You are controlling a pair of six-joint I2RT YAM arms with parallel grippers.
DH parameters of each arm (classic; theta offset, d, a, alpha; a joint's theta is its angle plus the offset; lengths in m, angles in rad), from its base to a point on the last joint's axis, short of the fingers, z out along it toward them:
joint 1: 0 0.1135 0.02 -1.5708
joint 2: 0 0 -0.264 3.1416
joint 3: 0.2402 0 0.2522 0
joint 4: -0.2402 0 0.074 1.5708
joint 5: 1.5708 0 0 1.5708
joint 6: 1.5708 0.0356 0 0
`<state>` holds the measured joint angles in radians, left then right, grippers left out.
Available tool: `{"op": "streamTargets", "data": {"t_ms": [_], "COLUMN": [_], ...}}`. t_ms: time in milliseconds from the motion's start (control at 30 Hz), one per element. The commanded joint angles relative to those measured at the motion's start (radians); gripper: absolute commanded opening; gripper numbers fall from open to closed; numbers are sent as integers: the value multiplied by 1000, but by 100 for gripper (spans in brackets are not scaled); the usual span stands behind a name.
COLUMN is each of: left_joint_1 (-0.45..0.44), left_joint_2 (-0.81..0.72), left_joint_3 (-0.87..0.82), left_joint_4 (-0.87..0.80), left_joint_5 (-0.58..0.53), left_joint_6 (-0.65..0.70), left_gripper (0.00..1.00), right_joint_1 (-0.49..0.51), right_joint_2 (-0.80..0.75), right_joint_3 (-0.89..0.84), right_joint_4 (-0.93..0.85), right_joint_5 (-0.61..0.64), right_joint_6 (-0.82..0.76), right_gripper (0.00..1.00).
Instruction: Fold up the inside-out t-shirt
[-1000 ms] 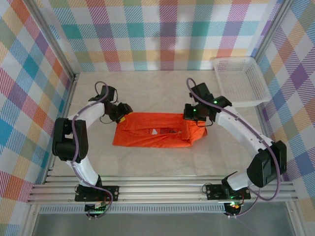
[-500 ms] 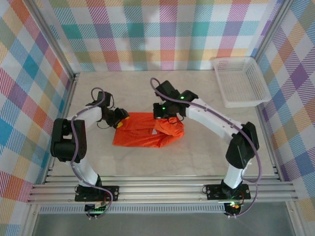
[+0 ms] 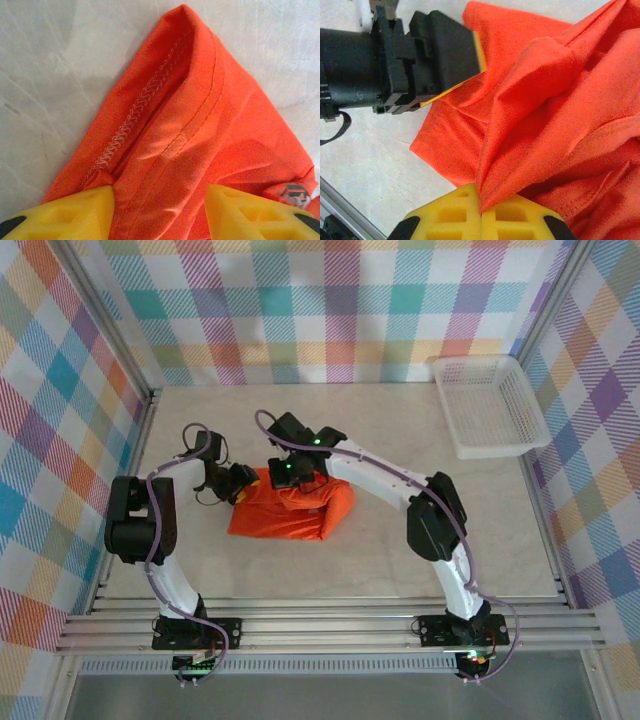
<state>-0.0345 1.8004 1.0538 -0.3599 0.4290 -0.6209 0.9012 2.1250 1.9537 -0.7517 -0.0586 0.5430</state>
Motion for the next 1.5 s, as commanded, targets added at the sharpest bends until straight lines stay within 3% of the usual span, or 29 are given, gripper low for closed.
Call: {"op": "streamTargets", "data": {"t_ms": [0, 567, 667, 733, 900, 1000, 1033, 1233, 1467], "left_joint_1": [23, 136, 146, 152, 160, 165, 165, 151, 109], "left_joint_2": [14, -78, -102, -106, -105, -103, -104, -185, -320], "left_joint_3": [-12, 100, 122, 129, 121, 133, 139, 79, -111], "left_joint_4": [-7, -176, -204, -216, -215, -220, -226, -231, -169], "left_joint_5": [4, -2, -15, -12, -10, -10, -15, 9, 81], "left_joint_6": [-8, 30, 41, 48, 51, 58, 61, 76, 20], "left_gripper": [51, 52, 52, 53, 53, 53, 52, 52, 56], "right_joint_1": [28, 69, 73, 77, 101, 110, 110, 73, -77], "right_joint_2": [48, 224, 248, 286, 361, 351, 330, 102, -119], "right_joint_3": [60, 263, 292, 334, 467, 548, 549, 320, -96], "right_joint_4": [3, 45, 50, 42, 16, -44, -67, -143, -26], "right_joint_5": [-37, -19, -33, -64, -172, -195, -185, -11, -12], "right_joint_6": [24, 127, 135, 149, 168, 138, 123, -4, 0], "right_gripper": [0, 2, 10, 21, 26, 40, 40, 44, 46]}}
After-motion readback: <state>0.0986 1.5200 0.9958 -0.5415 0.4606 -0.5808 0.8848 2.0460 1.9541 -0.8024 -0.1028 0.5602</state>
